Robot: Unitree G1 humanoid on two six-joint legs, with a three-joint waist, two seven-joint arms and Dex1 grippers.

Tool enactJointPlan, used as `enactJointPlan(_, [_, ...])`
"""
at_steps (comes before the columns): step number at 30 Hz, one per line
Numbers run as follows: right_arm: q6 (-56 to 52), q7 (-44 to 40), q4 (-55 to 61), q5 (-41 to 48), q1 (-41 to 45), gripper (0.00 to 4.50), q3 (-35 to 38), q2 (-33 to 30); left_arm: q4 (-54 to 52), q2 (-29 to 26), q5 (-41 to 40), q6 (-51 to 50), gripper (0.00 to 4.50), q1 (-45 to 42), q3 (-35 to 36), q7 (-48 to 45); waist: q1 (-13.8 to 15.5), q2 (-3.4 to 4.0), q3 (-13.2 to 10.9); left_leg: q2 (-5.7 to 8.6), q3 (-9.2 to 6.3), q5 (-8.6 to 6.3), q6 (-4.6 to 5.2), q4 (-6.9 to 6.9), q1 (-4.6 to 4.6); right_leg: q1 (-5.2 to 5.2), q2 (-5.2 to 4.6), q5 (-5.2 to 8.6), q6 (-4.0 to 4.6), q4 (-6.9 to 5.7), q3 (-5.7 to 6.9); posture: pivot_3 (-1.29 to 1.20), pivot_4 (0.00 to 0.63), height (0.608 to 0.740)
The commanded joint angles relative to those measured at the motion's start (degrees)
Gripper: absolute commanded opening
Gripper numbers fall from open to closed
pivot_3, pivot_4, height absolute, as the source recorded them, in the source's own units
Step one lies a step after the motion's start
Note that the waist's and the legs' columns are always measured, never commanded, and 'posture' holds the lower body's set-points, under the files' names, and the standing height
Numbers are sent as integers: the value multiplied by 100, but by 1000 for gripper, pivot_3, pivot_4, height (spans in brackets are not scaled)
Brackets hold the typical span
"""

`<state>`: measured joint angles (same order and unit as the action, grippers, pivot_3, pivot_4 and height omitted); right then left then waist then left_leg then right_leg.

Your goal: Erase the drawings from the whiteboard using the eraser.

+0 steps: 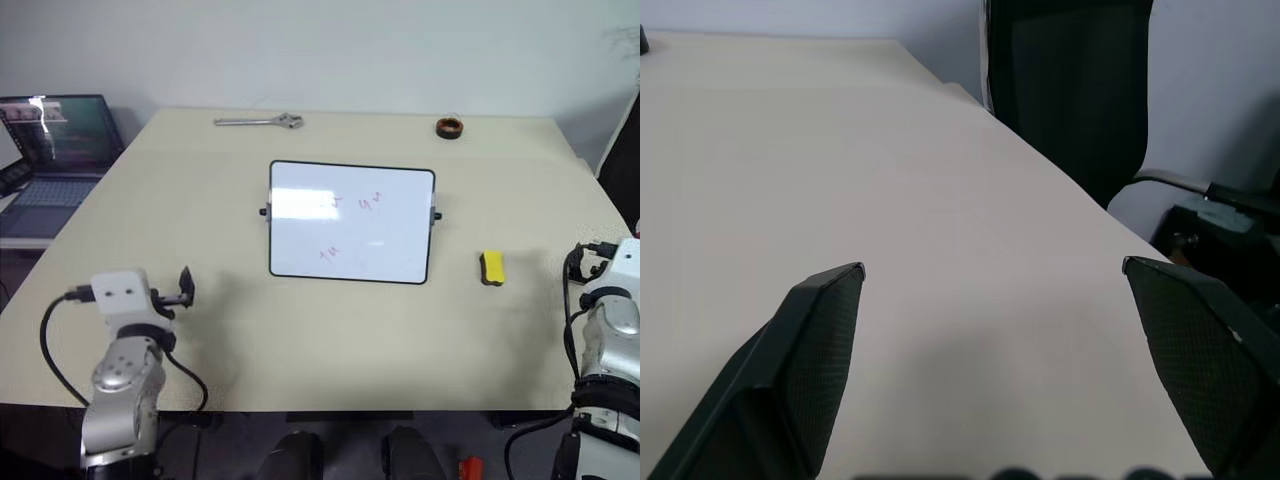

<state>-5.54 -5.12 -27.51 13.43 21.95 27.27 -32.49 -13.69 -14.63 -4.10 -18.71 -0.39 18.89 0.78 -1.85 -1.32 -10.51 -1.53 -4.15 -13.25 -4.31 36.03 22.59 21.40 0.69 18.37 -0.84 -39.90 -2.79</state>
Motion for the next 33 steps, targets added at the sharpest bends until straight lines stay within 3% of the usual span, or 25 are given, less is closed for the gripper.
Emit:
enactJointPlan(1, [-53,-107,406,111,-8,4424,20,-3,-91,35,-62,112,4500,-221,40,53,4,0,0,0,0,0,0,1,-1,-2,0,0,0,0,0,0,150,740])
enactJointPlan(5, [-246,-92,1071,143,-243,4424,4,32,-135,52,-158,160,4500,-423,-30,-83,15,0,0,1,-1,0,0,4,-2,-5,-1,-1,-1,0,1,0,150,740])
enactJointPlan(10, [-1050,-559,2480,618,-597,4424,-115,60,-325,-426,-418,500,4500,-619,-398,-1110,14,1,0,-2,-3,1,-1,1,8,3,-1,0,-2,2,6,0,150,740])
enactJointPlan(14, [-2445,-628,3733,1991,-716,4424,162,310,-522,-877,-1447,7,4500,-1320,-891,-2640,9,2,0,-1,-6,1,-2,2,4,0,2,0,-1,-1,9,0,150,740])
enactJointPlan(18, [-3428,8,4685,2208,-937,4424,-36,543,-195,-1337,-2071,-436,4500,-2151,-1230,-3809,16,3,-1,1,-9,1,-1,4,8,0,4,0,-1,0,17,0,150,740])
enactJointPlan(20, [-4003,510,4930,2098,-940,4424,-200,649,81,-1512,-2338,-627,4500,-2652,-1519,-4531,8,3,0,3,-11,1,-1,3,13,2,4,0,-2,2,17,0,150,740])
enactJointPlan(26, [-4541,971,5016,1943,-793,4424,-479,939,785,-1801,-2282,-596,4500,-3582,-2501,-6232,-15,5,-2,23,-4,0,0,1,14,9,9,0,-2,4,25,0,150,740])
enactJointPlan(33, [-4529,1024,4755,1575,-428,4424,-986,1262,1017,-1870,-2151,-432,4500,-3656,-2617,-6663,-116,13,-7,10,4,0,1,-3,27,37,23,0,1,-5,16,0,150,740])
